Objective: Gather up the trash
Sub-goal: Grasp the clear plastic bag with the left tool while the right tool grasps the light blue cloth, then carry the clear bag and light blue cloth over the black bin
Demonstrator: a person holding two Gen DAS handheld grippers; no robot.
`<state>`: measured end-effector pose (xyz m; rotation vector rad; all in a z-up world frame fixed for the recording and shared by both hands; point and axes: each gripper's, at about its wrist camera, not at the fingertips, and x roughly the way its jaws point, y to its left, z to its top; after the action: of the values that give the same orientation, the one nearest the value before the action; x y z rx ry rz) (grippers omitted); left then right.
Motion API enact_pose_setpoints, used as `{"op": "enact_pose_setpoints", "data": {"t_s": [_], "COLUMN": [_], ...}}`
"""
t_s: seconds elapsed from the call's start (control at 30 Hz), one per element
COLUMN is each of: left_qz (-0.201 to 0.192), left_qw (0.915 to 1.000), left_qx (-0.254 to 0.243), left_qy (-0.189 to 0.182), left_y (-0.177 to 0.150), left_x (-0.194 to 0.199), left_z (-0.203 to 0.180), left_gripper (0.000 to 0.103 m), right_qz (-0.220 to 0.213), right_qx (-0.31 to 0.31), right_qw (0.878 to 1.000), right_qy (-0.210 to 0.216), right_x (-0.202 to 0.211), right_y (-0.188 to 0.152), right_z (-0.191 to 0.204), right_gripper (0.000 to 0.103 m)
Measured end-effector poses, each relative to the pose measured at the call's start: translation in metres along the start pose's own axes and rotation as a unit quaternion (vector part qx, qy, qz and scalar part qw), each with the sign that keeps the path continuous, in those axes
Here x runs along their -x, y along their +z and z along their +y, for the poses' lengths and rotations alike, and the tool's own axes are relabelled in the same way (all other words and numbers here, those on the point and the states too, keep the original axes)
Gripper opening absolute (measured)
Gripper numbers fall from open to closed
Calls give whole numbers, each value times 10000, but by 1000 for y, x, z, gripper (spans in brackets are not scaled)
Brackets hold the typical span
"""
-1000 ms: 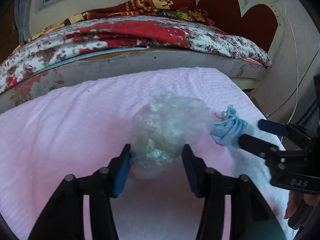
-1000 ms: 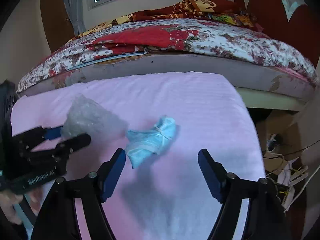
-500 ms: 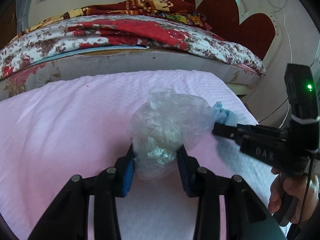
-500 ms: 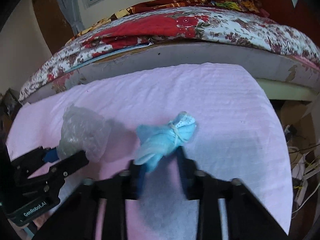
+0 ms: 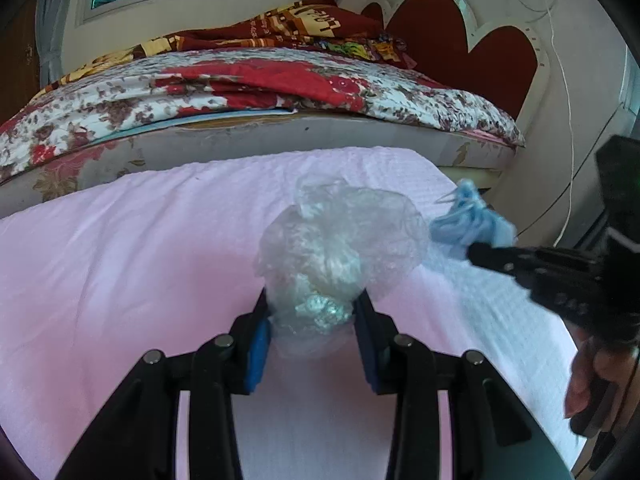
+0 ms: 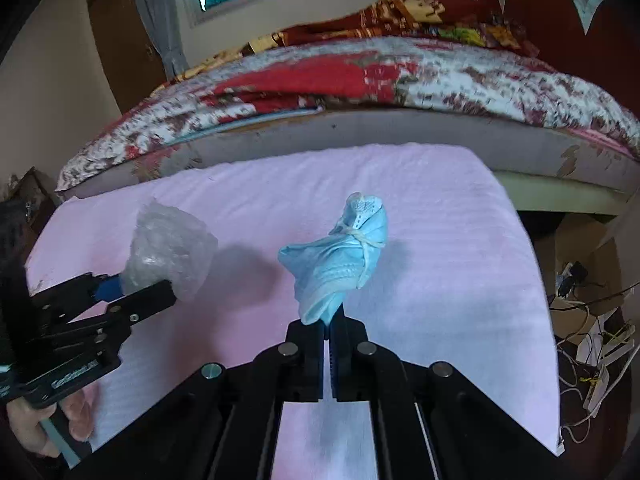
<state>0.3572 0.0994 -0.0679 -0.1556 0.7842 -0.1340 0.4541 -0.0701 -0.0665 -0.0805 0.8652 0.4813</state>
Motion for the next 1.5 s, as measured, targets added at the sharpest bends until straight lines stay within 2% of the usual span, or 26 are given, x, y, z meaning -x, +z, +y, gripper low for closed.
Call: {"op": "enact_pose_setpoints", "data": {"t_s": [0.2, 0.63, 1.2, 1.5], "left_qz": [-168, -391, -323, -212], "left_qw": [9996, 9977, 9920, 9836], "left_qx": [-229, -449, -1015, -1462], "left_qy": [-37, -314, -684, -1037], "left_y": [-19, -56, -102, -120], "left_x": [36, 101, 137, 138], "left_z": [-27, -108, -178, -232], "left_gripper": [39, 39, 39, 39], "right_qz": [-320, -600, -966, -973], "right_qx": [287, 239, -268, -664], "right_qw": [9989, 9962, 9907, 9851], "right_qy": [-210, -582, -915, -1256], "right_x": [69, 194, 300, 338], "right_y": [-33, -114, -194, -242], "right_z": [0, -16, -38, -70], "right_gripper": [2, 2, 2, 2]}}
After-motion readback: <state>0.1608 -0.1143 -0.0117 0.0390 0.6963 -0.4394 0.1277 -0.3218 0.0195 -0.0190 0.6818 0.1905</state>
